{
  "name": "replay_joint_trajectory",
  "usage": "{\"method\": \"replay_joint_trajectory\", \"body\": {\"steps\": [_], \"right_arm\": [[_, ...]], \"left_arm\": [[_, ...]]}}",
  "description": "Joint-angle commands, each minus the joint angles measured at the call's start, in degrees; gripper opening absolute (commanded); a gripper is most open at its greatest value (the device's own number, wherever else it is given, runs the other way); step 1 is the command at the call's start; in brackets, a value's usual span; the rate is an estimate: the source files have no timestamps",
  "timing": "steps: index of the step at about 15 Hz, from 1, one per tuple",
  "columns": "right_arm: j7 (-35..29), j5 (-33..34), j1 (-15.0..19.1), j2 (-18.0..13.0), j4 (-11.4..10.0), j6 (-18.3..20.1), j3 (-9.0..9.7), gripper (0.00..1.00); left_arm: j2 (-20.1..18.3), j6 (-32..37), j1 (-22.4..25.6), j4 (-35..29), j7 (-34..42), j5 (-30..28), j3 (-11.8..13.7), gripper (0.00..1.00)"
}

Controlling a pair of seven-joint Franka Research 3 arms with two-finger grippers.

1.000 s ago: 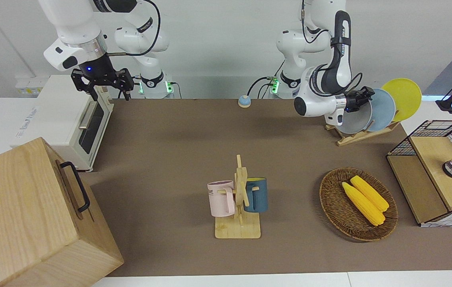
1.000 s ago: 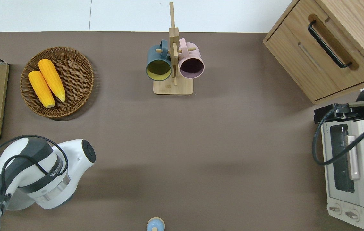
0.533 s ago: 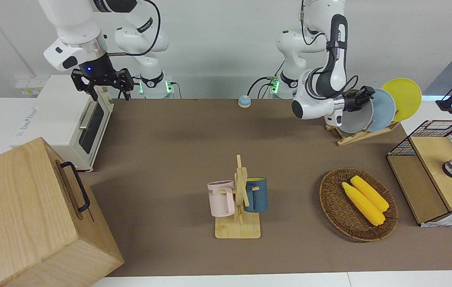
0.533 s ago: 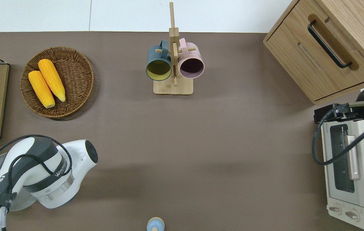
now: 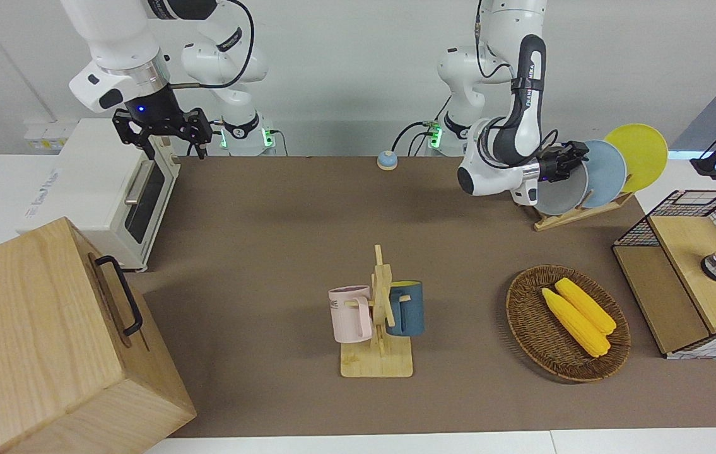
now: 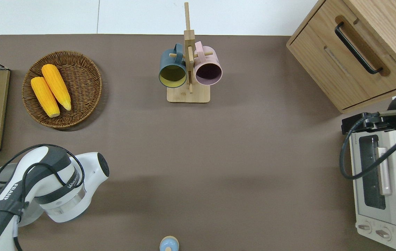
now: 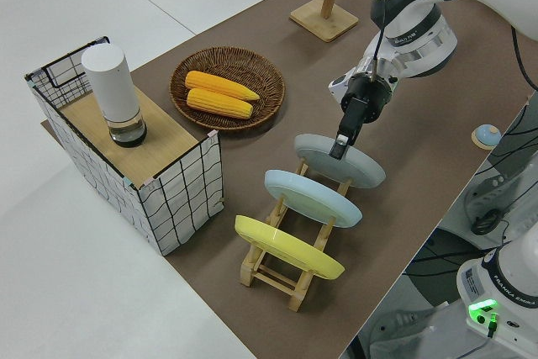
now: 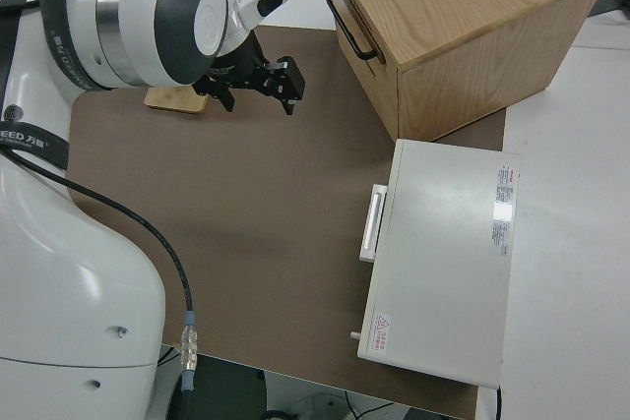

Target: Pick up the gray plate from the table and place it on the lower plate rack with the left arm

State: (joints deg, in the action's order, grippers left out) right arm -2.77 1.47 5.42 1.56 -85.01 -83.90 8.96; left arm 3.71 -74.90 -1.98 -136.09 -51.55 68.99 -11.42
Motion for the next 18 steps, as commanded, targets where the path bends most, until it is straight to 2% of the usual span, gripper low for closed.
{"method": "replay_joint_trajectory", "body": {"steps": [1, 13, 15, 18], "right_arm": [[-0.2, -0.2, -0.4, 0.0, 0.4, 0.1, -0.34, 0.983], [-0.2, -0.2, -0.4, 0.0, 0.4, 0.1, -0.34, 0.983], [-0.2, -0.2, -0.4, 0.0, 0.4, 0.1, -0.34, 0.983], [-0.2, -0.2, -0.4, 0.0, 0.4, 0.1, -0.34, 0.983]], "left_arm": [[2.5, 2.7, -0.2, -0.1, -2.2, 2.5, 0.6, 0.0], [6.0, 4.2, -0.1, 1.2, -5.2, 3.0, 0.6, 0.02], [6.0, 4.1, 0.0, 1.2, -5.1, 3.0, 0.6, 0.24], [6.0, 4.1, 0.0, 1.3, -5.1, 3.2, 0.6, 0.93]]}}
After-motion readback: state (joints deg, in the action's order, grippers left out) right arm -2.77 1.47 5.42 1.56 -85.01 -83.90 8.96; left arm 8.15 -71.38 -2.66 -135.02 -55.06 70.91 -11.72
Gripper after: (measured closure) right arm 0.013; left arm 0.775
